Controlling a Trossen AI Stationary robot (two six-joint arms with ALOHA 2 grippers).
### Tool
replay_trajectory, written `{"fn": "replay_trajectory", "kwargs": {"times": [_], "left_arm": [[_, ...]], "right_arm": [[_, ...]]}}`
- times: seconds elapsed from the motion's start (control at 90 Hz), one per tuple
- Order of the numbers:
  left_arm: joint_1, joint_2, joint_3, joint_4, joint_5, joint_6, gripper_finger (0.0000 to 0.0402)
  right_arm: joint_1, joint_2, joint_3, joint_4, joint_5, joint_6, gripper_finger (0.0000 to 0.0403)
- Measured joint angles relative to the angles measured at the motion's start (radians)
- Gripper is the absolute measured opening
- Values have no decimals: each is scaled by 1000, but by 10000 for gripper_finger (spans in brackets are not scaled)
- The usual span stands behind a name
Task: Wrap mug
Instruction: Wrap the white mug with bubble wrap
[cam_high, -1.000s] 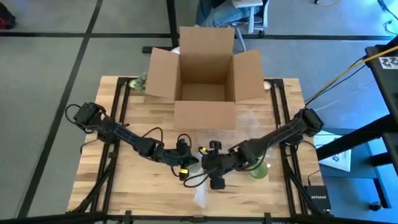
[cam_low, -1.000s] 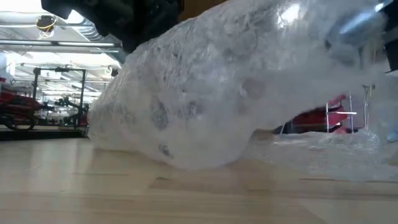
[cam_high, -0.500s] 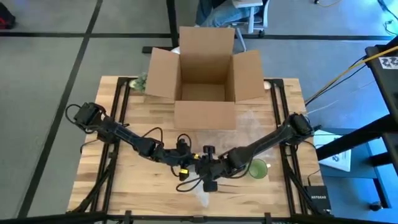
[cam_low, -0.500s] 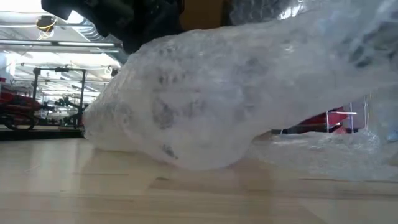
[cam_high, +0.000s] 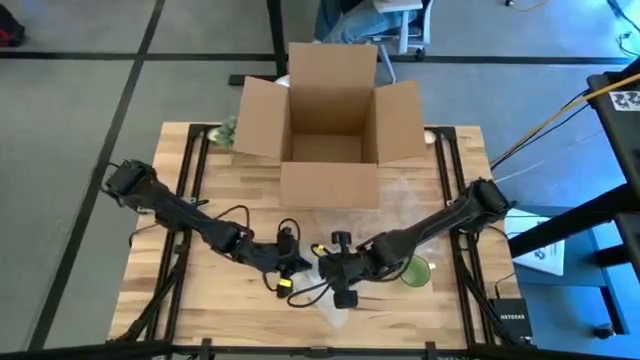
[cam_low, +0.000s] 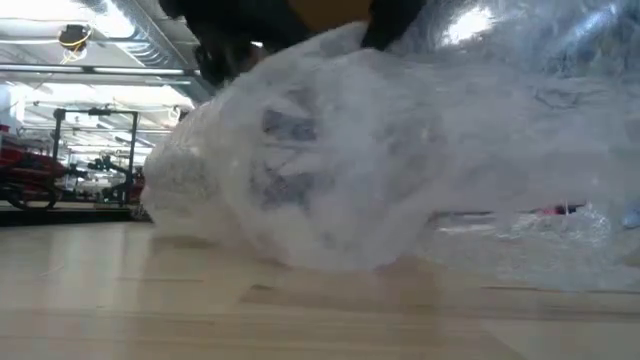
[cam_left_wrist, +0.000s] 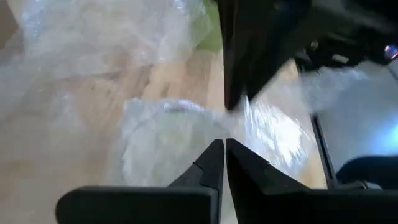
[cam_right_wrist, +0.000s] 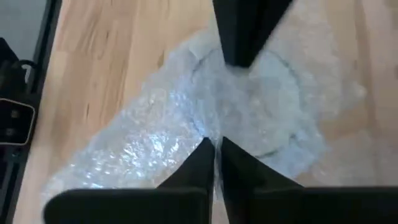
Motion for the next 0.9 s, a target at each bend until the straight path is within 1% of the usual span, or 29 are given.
{"fn": "replay_trajectory", "kwargs": {"times": [0.056,0.111,0.267,0.411,0.489,0.544,0.644,0.8,0.9], "left_arm": [[-11,-34,2,-42,-28,-17,0],[-14,-56,3,-68,-50,-31,0],[-24,-68,3,-97,-59,-34,0],[-24,-23,3,-85,-59,-35,0],[-23,14,2,-25,-58,-10,0],[-22,39,3,29,-57,30,0],[-13,92,3,91,-54,47,0],[20,157,3,109,-47,40,0],[53,194,6,134,-41,38,0]], "right_arm": [[-3,0,4,-10,9,-2,8],[-13,0,4,-15,50,2,8],[-33,0,4,-15,155,57,2],[-36,1,4,-35,191,88,1],[-35,12,4,-40,212,102,1],[-33,25,4,-39,210,108,1],[-34,53,4,-34,195,108,1],[-34,76,4,-30,189,113,1],[-34,77,4,-21,143,109,1]]}}
